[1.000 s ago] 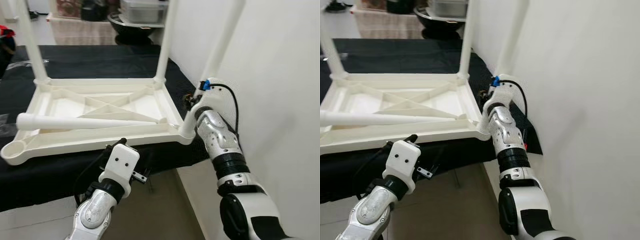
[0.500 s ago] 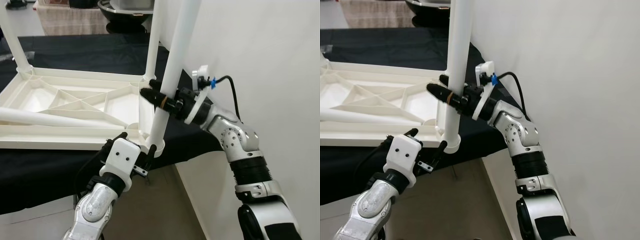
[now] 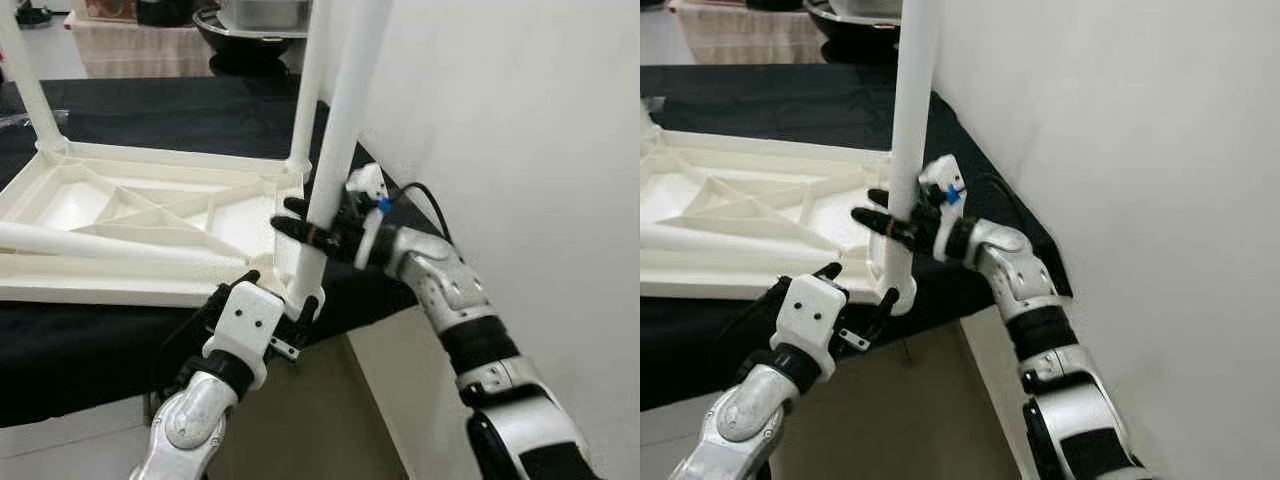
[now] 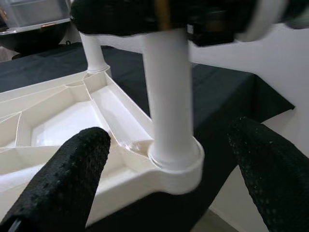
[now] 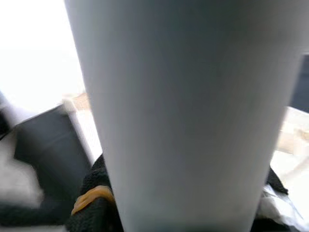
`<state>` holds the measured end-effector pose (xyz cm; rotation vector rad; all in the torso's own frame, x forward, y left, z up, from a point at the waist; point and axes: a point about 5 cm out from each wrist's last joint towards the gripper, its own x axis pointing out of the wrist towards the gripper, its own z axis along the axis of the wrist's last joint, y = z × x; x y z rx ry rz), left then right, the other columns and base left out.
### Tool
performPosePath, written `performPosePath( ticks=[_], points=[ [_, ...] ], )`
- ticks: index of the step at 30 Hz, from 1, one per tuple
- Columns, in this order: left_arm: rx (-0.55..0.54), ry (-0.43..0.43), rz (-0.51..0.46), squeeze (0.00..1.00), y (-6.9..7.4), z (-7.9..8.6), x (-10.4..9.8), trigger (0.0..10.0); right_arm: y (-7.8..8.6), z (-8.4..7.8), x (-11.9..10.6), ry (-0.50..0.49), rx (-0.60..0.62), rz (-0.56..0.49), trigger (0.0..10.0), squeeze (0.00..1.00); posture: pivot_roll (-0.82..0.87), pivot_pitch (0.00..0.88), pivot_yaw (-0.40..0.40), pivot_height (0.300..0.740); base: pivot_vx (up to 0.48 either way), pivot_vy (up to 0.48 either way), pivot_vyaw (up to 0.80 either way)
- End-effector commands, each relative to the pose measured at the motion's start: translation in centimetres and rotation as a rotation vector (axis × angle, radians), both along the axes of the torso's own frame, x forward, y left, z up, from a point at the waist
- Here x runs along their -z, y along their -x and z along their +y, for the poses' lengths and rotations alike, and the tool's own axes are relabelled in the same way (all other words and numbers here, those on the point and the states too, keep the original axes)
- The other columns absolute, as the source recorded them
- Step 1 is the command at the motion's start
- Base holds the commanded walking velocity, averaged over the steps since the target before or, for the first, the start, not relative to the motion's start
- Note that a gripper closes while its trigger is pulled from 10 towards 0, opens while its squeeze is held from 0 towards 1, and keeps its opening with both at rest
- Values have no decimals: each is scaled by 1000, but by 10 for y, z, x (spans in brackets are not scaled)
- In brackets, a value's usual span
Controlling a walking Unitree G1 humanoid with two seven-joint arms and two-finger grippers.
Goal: Building children table
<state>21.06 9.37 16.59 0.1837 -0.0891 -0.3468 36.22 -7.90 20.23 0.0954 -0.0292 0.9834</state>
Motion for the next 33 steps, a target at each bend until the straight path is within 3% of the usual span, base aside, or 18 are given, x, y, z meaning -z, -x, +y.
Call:
performPosePath(
  ticks=[1,3,4,5,6,7,9,10,12,15,20,21,22,23,27,28,32,33],
  points=[
    [1,3,7,0,1,0,0,10000,-13,-14,5,9,201,67,0,0,71,37,-139,740,0,0,0],
    [1,3,7,0,1,0,0,10000,-13,-14,5,9,201,67,0,0,71,37,-139,740,0,0,0],
    [0,3,8,0,1,0,0,10000,-20,-19,4,-6,335,103,0,0,71,37,-136,740,0,0,0],
    [0,3,8,0,1,0,0,10000,-20,-19,4,-6,335,103,0,0,71,37,-136,740,0,0,0],
    [1,3,8,0,1,0,0,10000,-27,-26,4,-16,472,140,0,0,70,38,-136,740,0,0,0],
    [1,3,8,0,1,0,0,10000,-27,-26,4,-16,472,140,0,0,70,38,-136,740,0,0,0],
    [3,2,9,0,1,-1,1,10000,-34,-42,10,-24,749,212,0,0,69,39,-134,740,0,0,0],
    [3,2,9,0,1,-1,1,10000,-34,-42,10,-24,749,212,0,0,69,39,-134,740,0,0,0],
    [1,1,8,0,1,0,0,10000,-33,-47,16,-15,939,249,0,0,69,42,-136,740,0,0,0],
    [-1,0,8,0,1,0,0,10000,-30,-49,18,-8,1054,265,0,0,69,43,-138,740,0,0,0],
    [-2,0,8,0,0,0,0,10000,-28,-46,17,0,1118,265,0,0,67,43,-138,740,0,0,0],
    [-2,1,7,0,0,0,0,10000,-29,-41,17,0,1097,267,9294,0,67,42,-139,740,0,0,0],
    [-2,1,7,0,0,0,0,10000,-29,-41,17,0,1097,267,9294,0,67,42,-139,740,0,0,0],
    [-3,1,7,0,0,0,0,10000,-29,-33,16,-14,1056,273,10000,0,67,42,-139,740,0,0,0],
    [-3,1,7,0,0,-1,0,10000,-30,-25,15,-15,1008,264,10000,0,67,41,-140,740,0,0,0],
    [-4,1,6,0,0,0,0,10000,-31,-9,5,-69,877,220,10000,1000,65,41,-138,740,0,0,0],
    [-5,1,6,0,0,0,1,10000,-30,-5,1,-93,854,206,10000,1000,65,41,-138,740,0,0,0],
    [-5,1,6,0,0,0,1,10000,-29,0,-1,-89,795,184,10000,0,65,38,-138,740,0,0,0]
  ],
)
